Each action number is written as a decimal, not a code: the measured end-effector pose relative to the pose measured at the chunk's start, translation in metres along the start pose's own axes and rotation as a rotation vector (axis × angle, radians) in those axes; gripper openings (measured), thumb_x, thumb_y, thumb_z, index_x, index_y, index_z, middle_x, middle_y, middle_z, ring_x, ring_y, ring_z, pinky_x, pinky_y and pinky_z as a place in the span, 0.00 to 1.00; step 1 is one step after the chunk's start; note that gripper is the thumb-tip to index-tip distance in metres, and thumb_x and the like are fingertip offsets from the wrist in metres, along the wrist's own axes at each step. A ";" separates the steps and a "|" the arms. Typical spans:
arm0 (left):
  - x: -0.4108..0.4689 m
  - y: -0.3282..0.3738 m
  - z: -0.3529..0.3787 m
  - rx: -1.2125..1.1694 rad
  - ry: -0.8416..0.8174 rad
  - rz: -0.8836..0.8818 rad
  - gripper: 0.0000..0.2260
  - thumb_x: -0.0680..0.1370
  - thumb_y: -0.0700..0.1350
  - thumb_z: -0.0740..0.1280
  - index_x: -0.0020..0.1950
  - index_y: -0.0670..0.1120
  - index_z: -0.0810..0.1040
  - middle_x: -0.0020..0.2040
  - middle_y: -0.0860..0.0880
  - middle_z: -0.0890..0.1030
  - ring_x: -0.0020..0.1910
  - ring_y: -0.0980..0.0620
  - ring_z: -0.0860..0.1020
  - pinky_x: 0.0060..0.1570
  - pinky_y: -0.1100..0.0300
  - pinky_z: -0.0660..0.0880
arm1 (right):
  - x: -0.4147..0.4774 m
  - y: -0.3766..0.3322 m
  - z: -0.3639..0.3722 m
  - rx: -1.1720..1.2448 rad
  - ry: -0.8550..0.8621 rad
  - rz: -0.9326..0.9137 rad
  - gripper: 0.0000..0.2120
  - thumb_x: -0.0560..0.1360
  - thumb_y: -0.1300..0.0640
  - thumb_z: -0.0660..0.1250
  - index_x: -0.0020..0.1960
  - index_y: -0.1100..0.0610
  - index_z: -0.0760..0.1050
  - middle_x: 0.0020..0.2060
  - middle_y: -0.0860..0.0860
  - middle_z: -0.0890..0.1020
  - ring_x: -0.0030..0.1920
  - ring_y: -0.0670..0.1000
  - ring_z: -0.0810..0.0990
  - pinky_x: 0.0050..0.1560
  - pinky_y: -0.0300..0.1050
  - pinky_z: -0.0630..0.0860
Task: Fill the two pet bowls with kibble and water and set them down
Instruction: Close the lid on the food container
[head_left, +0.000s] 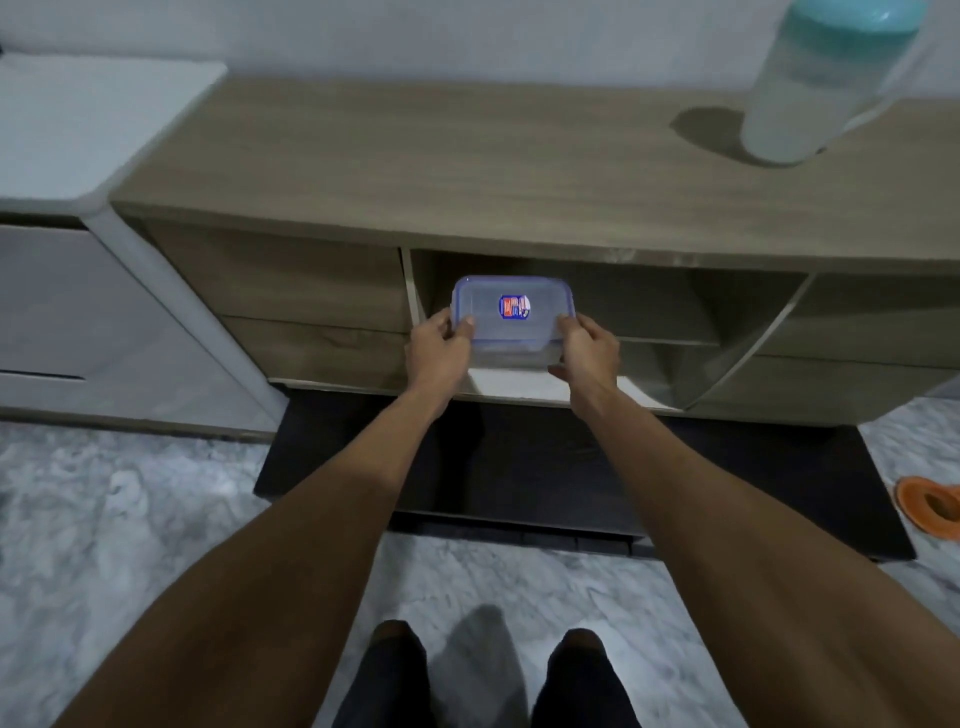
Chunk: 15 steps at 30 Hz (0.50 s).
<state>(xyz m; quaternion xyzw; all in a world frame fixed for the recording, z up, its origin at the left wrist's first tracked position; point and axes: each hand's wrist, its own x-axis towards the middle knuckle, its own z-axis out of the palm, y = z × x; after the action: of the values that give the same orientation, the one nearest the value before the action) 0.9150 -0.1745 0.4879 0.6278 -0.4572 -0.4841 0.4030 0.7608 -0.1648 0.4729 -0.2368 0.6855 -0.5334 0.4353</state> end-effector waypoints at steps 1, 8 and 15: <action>0.012 -0.009 0.004 -0.013 0.009 0.002 0.12 0.81 0.46 0.65 0.64 0.45 0.77 0.51 0.51 0.81 0.53 0.50 0.81 0.56 0.48 0.80 | 0.011 0.009 0.006 -0.003 0.005 -0.019 0.06 0.76 0.53 0.65 0.48 0.47 0.81 0.38 0.47 0.81 0.42 0.52 0.79 0.44 0.53 0.82; 0.087 -0.051 0.024 -0.024 0.042 0.089 0.15 0.81 0.45 0.65 0.66 0.42 0.71 0.53 0.48 0.79 0.55 0.49 0.80 0.59 0.51 0.78 | 0.090 0.050 0.040 -0.040 0.021 -0.156 0.06 0.79 0.51 0.65 0.47 0.53 0.77 0.38 0.48 0.78 0.42 0.51 0.78 0.49 0.50 0.80; 0.135 -0.063 0.035 0.156 0.069 0.168 0.19 0.82 0.47 0.61 0.70 0.39 0.69 0.54 0.45 0.78 0.46 0.55 0.77 0.40 0.65 0.71 | 0.144 0.059 0.065 -0.094 0.063 -0.191 0.21 0.80 0.52 0.65 0.69 0.61 0.71 0.58 0.55 0.77 0.52 0.51 0.74 0.52 0.39 0.69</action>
<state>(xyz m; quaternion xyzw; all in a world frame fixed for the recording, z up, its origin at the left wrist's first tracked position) 0.9074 -0.2912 0.3887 0.6331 -0.5303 -0.3896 0.4077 0.7506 -0.2938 0.3647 -0.3041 0.6976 -0.5468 0.3491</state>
